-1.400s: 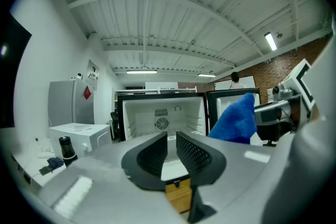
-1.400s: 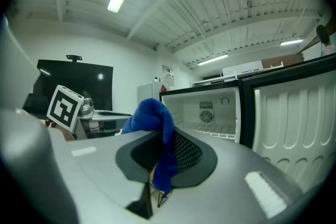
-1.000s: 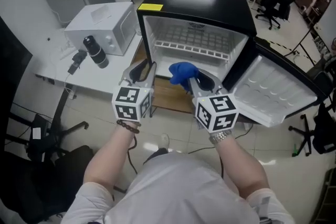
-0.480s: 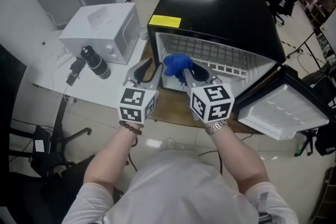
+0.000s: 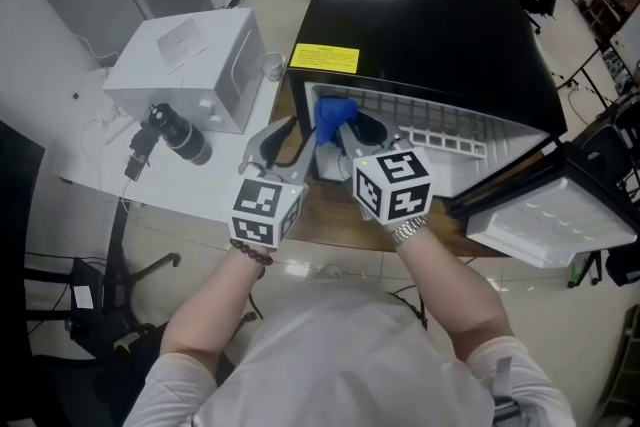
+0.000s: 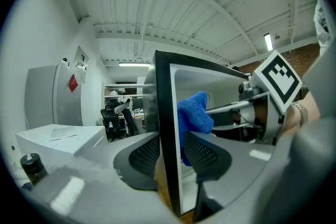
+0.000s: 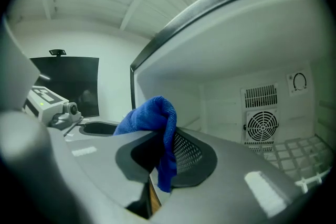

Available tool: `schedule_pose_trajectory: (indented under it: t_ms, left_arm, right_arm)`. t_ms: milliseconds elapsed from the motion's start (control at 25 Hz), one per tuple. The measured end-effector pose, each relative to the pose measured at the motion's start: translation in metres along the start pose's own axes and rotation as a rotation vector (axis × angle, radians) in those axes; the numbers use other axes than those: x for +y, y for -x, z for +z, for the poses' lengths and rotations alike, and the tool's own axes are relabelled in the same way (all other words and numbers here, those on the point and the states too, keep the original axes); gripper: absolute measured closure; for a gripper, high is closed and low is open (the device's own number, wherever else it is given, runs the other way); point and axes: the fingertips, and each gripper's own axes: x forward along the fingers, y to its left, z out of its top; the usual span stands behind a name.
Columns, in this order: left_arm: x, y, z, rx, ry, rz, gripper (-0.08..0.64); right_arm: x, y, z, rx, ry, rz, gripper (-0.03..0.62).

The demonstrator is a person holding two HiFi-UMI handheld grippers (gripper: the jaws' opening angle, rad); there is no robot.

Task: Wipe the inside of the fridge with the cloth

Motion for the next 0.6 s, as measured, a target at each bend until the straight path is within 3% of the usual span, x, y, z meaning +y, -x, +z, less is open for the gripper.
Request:
schedule_pose_trajectory:
  t_ms: [600]
  left_arm:
    - [0.002, -0.007, -0.003, -0.022, -0.03, -0.04, 0.408]
  right_arm:
    - [-0.015, -0.023, 0.004, -0.017, 0.008, -0.064, 0.555]
